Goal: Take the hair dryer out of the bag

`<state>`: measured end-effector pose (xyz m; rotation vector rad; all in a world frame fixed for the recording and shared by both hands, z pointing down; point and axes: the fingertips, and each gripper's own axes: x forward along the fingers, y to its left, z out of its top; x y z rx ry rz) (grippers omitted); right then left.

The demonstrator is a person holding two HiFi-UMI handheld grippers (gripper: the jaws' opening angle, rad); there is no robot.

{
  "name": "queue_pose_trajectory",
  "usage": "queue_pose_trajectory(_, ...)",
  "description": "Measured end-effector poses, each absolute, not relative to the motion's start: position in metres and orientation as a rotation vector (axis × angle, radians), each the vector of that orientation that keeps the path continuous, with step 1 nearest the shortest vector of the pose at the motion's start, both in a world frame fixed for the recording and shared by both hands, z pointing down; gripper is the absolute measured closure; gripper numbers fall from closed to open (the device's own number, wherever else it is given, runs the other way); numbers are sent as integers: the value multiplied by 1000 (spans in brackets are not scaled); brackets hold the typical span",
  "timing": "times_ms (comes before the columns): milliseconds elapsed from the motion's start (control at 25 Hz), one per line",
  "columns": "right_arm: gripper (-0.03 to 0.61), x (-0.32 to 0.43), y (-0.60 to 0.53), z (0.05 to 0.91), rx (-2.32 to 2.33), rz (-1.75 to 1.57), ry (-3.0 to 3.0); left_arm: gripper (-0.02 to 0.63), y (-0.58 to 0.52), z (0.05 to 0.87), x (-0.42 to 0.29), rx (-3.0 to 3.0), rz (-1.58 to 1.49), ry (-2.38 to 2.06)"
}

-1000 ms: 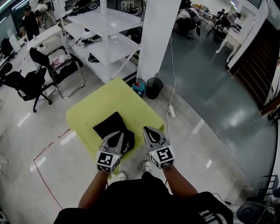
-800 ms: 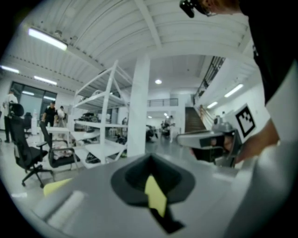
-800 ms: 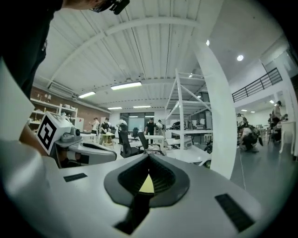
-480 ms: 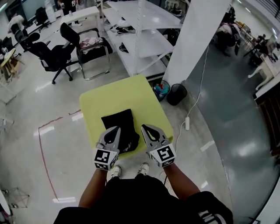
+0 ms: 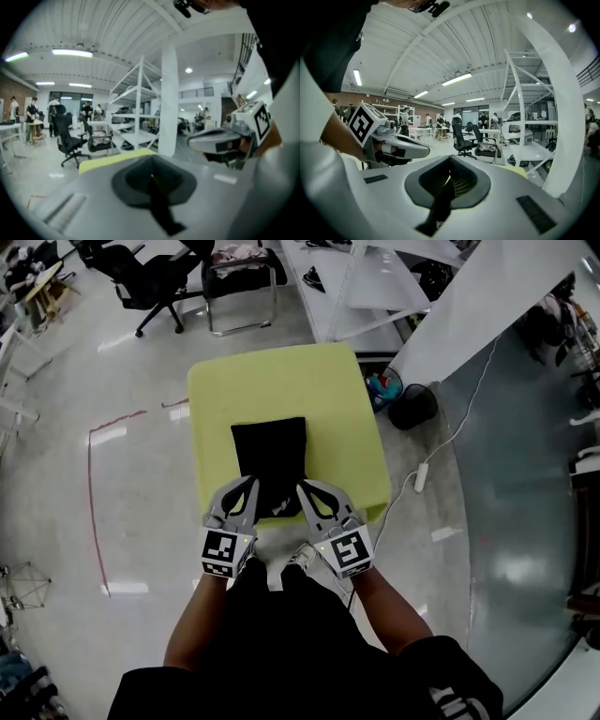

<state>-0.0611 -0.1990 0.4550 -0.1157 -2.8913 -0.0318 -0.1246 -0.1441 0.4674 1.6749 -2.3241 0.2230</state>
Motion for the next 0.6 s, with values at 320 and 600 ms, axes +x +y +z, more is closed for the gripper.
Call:
queue_pose_trajectory(320,572,-55,-178,519,-116,73,-2768,606,-123,543,-118,1623,352,-2176)
queue_pose_trajectory(600,572,-47,-174,572,-70,181,-2670,492,-115,595,-99,1632,416,-2079)
